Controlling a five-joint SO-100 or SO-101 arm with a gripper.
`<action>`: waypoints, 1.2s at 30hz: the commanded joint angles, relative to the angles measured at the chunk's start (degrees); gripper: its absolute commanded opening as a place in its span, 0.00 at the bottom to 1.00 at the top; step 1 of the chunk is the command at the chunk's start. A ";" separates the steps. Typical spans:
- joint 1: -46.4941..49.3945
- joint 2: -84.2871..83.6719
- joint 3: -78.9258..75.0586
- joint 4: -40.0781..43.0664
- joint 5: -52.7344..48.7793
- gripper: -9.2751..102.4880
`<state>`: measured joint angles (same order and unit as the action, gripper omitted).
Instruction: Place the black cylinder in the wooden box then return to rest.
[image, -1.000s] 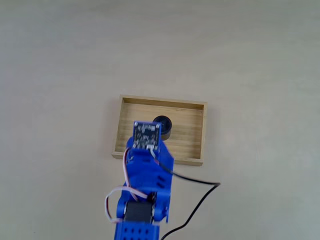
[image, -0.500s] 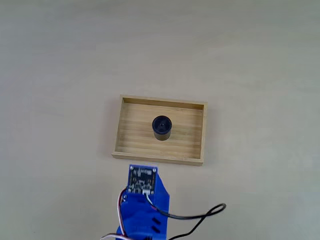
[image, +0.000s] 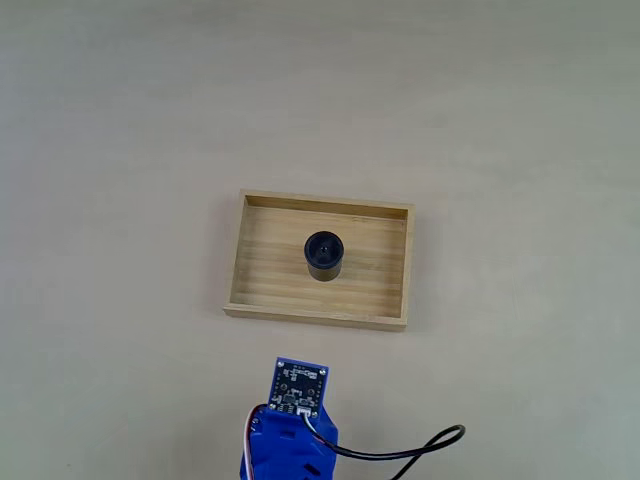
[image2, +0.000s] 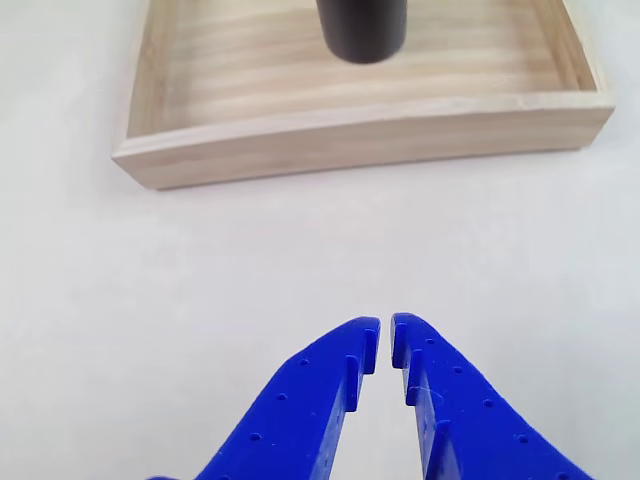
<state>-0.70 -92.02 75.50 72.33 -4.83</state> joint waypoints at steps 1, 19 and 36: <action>1.23 -3.16 1.76 1.23 -1.41 0.08; 1.32 -6.68 14.94 6.68 -2.72 0.08; 0.44 -6.77 16.70 5.71 -3.16 0.08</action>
<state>-0.26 -98.17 90.44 79.19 -7.12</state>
